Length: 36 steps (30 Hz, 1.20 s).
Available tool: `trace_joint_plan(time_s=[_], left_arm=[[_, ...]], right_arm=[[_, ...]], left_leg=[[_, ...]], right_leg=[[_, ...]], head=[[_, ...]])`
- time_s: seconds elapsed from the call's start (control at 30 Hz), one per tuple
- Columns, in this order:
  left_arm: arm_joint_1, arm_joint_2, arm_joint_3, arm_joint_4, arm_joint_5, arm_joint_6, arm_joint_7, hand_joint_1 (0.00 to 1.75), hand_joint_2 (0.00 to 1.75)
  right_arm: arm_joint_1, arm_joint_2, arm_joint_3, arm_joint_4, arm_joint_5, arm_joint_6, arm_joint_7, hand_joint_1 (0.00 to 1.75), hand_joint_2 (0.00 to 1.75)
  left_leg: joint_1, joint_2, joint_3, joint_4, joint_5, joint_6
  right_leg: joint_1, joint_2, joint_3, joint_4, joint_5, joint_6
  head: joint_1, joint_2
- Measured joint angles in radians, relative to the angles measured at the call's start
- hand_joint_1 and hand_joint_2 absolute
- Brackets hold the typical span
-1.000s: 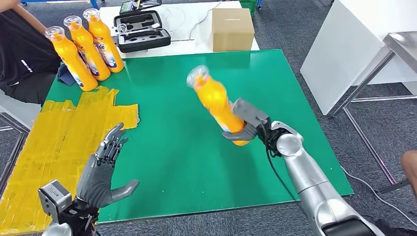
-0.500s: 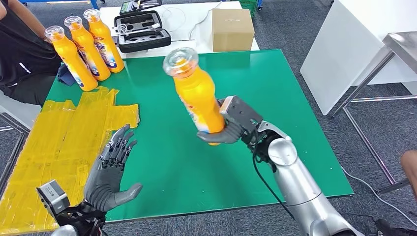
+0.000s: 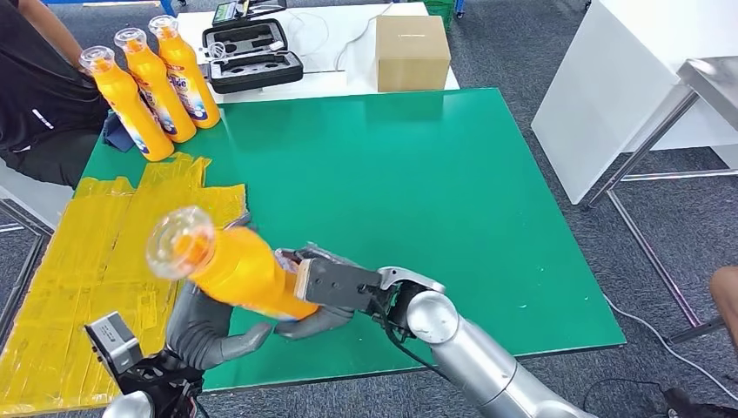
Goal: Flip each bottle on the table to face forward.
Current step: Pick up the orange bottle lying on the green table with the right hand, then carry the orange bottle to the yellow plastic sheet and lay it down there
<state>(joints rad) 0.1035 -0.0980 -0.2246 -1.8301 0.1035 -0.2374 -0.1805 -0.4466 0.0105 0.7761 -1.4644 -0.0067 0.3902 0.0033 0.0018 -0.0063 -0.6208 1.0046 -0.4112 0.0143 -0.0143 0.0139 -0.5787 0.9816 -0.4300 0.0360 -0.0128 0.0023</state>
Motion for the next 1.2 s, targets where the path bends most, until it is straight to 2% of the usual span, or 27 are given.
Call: trace_joint_plan(time_s=[0.27,0.57,0.97,1.0,1.1,1.13,1.2], left_arm=[[-0.004,0.000,-0.002,0.001,0.012,0.003,0.011,0.00,1.75],[-0.001,0.003,-0.011,0.001,0.009,-0.005,0.012,0.00,1.75],[0.003,0.026,-0.015,0.001,-0.019,-0.023,0.011,0.00,1.75],[0.003,0.027,-0.015,0.001,-0.022,-0.025,0.010,0.13,1.75],[0.003,0.032,-0.015,0.001,-0.033,-0.034,0.006,1.44,1.75],[0.003,0.035,-0.015,0.001,-0.037,-0.039,0.003,1.75,1.75],[0.001,0.041,-0.015,0.001,-0.042,-0.052,-0.006,1.75,1.75]], right_arm=[[-0.018,0.001,0.054,0.025,-0.005,0.009,-0.008,1.75,1.75],[-0.032,-0.011,0.097,0.061,-0.037,0.037,-0.054,1.75,1.75],[-0.080,-0.017,0.150,0.076,-0.041,0.070,-0.052,1.75,1.75],[-0.084,-0.018,0.154,0.076,-0.041,0.070,-0.052,1.75,1.75],[-0.098,-0.023,0.171,0.077,-0.042,0.070,-0.052,1.75,1.75],[-0.103,-0.025,0.176,0.078,-0.044,0.070,-0.051,1.75,1.75],[-0.108,-0.029,0.185,0.081,-0.049,0.075,-0.052,1.75,1.75]], left_leg=[[0.000,0.000,0.000,0.000,0.000,0.000],[0.000,0.000,0.000,0.000,0.000,0.000],[0.000,0.001,0.000,0.000,0.000,0.000],[0.000,0.001,0.000,0.000,0.000,0.000],[0.000,0.001,0.000,0.000,0.000,0.000],[0.000,0.001,0.000,0.000,0.000,0.000],[0.000,0.001,0.000,0.000,0.000,0.000]], right_leg=[[0.000,0.000,0.000,0.000,0.000,0.000],[0.000,0.000,0.000,0.000,0.000,0.000],[0.000,0.000,0.000,0.000,0.000,0.000],[0.000,0.000,0.000,0.000,0.000,0.000],[0.000,0.000,0.000,0.000,0.000,0.000],[0.000,0.000,0.000,0.000,0.000,0.000],[0.000,0.000,0.000,0.000,0.000,0.000]], head=[[0.000,0.000],[0.000,0.000],[0.000,0.000],[0.000,0.000],[0.000,0.000],[0.000,0.000],[0.000,0.000]])
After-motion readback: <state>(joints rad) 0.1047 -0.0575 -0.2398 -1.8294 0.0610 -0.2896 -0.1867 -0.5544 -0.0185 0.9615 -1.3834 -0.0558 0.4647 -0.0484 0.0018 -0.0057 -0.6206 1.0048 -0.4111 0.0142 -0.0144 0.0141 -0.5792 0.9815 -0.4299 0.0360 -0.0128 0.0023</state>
